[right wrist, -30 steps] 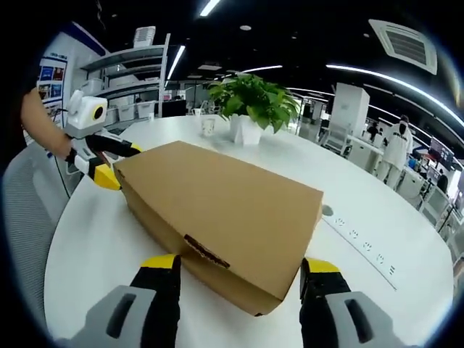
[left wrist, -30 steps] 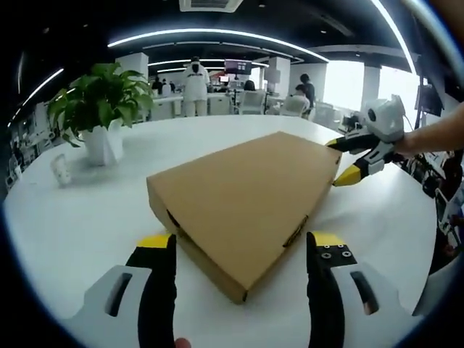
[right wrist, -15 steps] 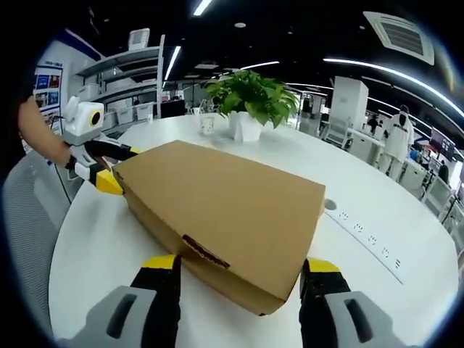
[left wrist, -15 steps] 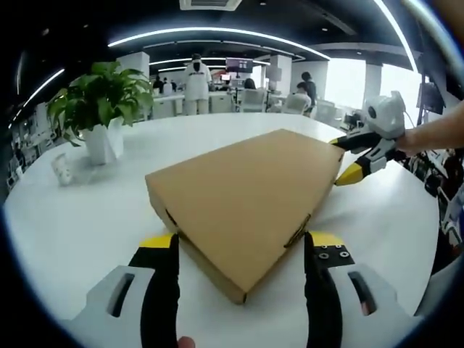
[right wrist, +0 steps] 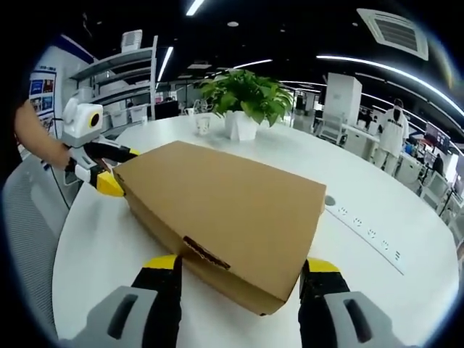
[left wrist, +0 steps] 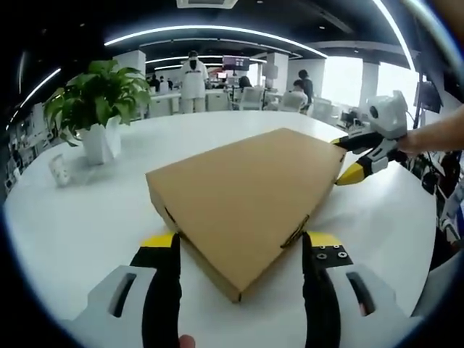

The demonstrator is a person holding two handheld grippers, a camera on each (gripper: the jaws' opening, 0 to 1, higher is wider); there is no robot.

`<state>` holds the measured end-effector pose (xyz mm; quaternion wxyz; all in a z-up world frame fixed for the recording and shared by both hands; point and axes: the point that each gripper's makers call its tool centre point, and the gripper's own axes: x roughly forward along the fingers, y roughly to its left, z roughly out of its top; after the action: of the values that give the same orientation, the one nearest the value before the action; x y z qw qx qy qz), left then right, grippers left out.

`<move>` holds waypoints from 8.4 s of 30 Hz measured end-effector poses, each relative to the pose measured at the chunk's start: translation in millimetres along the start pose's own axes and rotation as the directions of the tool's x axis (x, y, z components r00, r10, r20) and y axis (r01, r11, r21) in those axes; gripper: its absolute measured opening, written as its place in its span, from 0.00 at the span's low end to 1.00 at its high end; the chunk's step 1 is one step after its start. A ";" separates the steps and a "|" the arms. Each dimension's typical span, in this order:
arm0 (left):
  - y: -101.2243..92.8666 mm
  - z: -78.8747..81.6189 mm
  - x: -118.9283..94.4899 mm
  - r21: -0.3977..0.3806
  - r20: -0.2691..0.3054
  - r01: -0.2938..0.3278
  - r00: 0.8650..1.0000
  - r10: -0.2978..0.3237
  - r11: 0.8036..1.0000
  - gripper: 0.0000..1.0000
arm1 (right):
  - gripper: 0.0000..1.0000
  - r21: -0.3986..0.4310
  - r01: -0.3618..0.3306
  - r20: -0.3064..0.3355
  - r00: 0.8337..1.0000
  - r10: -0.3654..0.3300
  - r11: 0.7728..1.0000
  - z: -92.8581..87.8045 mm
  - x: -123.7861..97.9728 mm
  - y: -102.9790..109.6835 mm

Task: Operate the shoe box by opening the lid, removing the specified soft item, and placing it in the target area until the item is outside and the box remains undamaged.

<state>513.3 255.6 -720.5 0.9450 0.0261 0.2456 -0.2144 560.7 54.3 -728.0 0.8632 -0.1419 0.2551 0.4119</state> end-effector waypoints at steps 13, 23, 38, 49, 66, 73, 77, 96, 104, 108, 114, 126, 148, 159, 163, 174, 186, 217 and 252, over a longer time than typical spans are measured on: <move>2.7 -0.5 -0.8 0.016 -0.008 0.032 0.999 -0.032 0.999 0.67 | 0.63 0.032 0.033 0.003 0.999 -0.033 0.999 -3.1 -3.4 4.6; 7.5 -1.0 -2.3 0.031 -0.014 0.059 0.998 -0.059 0.998 0.66 | 0.63 0.057 0.066 0.003 0.998 -0.066 0.996 -6.0 -5.2 10.9; 17.4 -1.5 -3.9 0.059 -0.031 0.118 0.993 -0.116 0.991 0.66 | 0.63 0.092 0.117 -0.007 0.993 -0.117 0.989 -6.0 -6.8 25.5; 23.8 -2.2 -6.0 0.076 -0.042 0.152 0.988 -0.150 0.985 0.66 | 0.63 0.116 0.155 -0.010 0.988 -0.155 0.981 -5.2 -6.4 36.8; 38.4 -5.1 -11.9 0.094 -0.067 0.192 0.980 -0.186 0.977 0.64 | 0.63 0.156 0.194 -0.010 0.981 -0.195 0.969 -0.5 -1.2 54.5; 46.4 -6.5 -16.1 0.090 -0.075 0.201 0.978 -0.194 0.976 0.63 | 0.63 0.171 0.215 -0.011 0.976 -0.216 0.962 1.9 1.3 64.3; 48.5 -7.1 -17.2 0.097 -0.082 0.213 0.975 -0.205 0.972 0.63 | 0.62 0.178 0.226 -0.010 0.974 -0.228 0.958 2.3 1.4 68.8; 66.0 -12.6 -28.1 0.122 -0.105 0.227 0.971 -0.215 0.966 0.63 | 0.62 0.202 0.259 0.002 0.964 -0.265 0.945 9.9 10.9 91.2; 74.4 -14.6 -31.6 0.129 -0.113 0.229 0.970 -0.215 0.965 0.64 | 0.61 0.211 0.269 0.005 0.961 -0.276 0.940 13.1 14.9 100.1; 77.3 -15.7 -33.9 0.129 -0.117 0.233 0.969 -0.219 0.964 0.64 | 0.61 0.214 0.272 0.007 0.960 -0.280 0.938 14.7 16.4 104.5; 79.6 -16.2 -40.7 0.132 -0.119 0.241 0.967 -0.225 0.962 0.63 | 0.61 0.220 0.278 0.010 0.958 -0.287 0.935 16.6 18.5 111.7; 87.3 -20.0 -52.4 0.141 -0.131 0.248 0.964 -0.230 0.958 0.64 | 0.60 0.237 0.286 0.018 0.954 -0.299 0.928 20.5 20.9 129.5; 101.0 -28.0 -67.2 0.144 -0.143 0.252 0.962 -0.232 0.957 0.64 | 0.60 0.243 0.296 0.010 0.952 -0.307 0.924 26.2 28.7 150.1; 110.2 -32.1 -75.2 0.148 -0.150 0.261 0.959 -0.239 0.954 0.64 | 0.61 0.249 0.303 0.005 0.949 -0.314 0.920 29.2 32.5 163.8; 113.0 -33.1 -77.0 0.151 -0.157 0.266 0.957 -0.243 0.952 0.64 | 0.60 0.253 0.304 0.002 0.949 -0.314 0.919 30.0 33.2 166.7; 121.1 -38.8 -87.7 0.145 -0.152 0.257 0.960 -0.235 0.955 0.64 | 0.61 0.252 0.302 -0.004 0.950 -0.311 0.919 33.6 38.6 178.8; 122.5 -39.8 -87.9 0.160 -0.161 0.250 0.961 -0.225 0.955 0.65 | 0.61 0.256 0.291 -0.007 0.954 -0.299 0.922 34.3 38.4 179.5; 122.5 -41.2 -92.2 0.160 -0.093 0.205 0.977 -0.192 0.966 0.66 | 0.55 0.236 0.263 0.000 0.963 -0.271 0.935 26.6 33.5 177.8; 120.3 -28.5 -101.3 0.152 -0.113 0.204 0.976 -0.188 0.967 0.66 | 0.55 0.287 0.243 0.012 0.966 -0.257 0.927 42.2 23.0 180.7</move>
<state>470.9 408.8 -704.1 0.9008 0.0893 0.2747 -0.3244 445.0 200.3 -712.1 0.9260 -0.0379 0.2697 0.2613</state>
